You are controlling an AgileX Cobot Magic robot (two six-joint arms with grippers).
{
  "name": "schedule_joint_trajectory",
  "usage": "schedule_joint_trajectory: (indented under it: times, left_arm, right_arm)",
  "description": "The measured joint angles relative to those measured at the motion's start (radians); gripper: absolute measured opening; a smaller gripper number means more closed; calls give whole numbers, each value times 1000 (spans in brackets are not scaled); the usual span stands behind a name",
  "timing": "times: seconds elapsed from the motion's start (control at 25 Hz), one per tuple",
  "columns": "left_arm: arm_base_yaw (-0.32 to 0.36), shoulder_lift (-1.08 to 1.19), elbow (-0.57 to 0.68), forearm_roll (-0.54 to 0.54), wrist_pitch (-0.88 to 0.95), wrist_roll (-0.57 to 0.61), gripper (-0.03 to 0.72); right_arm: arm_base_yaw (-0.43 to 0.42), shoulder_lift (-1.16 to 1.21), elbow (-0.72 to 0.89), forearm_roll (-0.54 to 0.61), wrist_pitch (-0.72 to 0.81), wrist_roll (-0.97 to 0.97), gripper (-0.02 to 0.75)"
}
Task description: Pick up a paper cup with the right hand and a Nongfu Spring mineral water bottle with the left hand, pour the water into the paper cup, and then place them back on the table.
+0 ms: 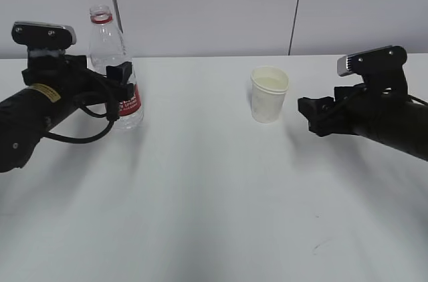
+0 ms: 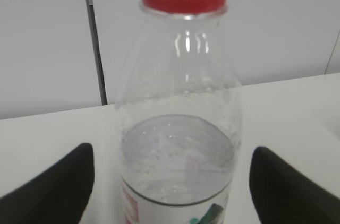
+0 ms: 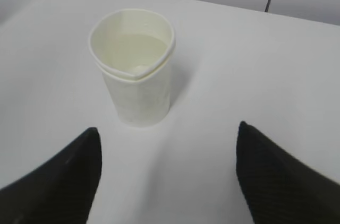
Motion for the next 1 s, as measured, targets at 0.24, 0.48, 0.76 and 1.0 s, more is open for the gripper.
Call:
schedule_joint_trajectory:
  times: [0.24,0.48,0.76,1.0]
  left_arm:
    - [0,-99,69,0,88,0,550]
    - [0,-215,80,0,343,0,550]
    - [0,-388,80,-13,784,0,550]
    - [0,-487,81,-62,1184,0,551]
  right_arm:
    - [0,-87,3,-2,188,0,589]
    - [0,-178,3,-2,430,35,589]
    - [0,-262,-1,19,772,145,589]
    - [0,-330,-113,114,1211,146,589]
